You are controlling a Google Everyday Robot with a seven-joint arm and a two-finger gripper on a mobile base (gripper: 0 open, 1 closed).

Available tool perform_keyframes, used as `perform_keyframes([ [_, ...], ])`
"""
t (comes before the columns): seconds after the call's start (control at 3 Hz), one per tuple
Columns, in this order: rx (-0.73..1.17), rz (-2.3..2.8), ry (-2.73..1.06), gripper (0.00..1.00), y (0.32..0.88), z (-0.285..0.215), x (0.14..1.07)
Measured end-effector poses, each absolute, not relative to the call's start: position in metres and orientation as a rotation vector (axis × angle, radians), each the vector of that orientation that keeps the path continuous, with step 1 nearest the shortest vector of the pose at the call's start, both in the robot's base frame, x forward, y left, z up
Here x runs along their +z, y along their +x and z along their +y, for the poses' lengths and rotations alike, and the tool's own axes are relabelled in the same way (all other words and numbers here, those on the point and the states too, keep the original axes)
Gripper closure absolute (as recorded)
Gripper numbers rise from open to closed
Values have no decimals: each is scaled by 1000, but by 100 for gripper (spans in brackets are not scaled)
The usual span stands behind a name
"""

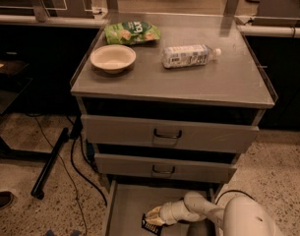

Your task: Pick rxbar chocolate from bottom drawer and place on counter

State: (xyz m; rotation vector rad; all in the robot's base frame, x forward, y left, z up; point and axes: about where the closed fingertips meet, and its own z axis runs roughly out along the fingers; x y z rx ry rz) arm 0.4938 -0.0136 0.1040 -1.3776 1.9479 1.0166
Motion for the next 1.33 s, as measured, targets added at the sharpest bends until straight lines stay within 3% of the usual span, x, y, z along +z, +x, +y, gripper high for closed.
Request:
perform_keyframes([
  [0.67,1039,1952,-1347,100,492,-12,119],
  [1.33,1092,2024,-1243,100,485,-40,195],
])
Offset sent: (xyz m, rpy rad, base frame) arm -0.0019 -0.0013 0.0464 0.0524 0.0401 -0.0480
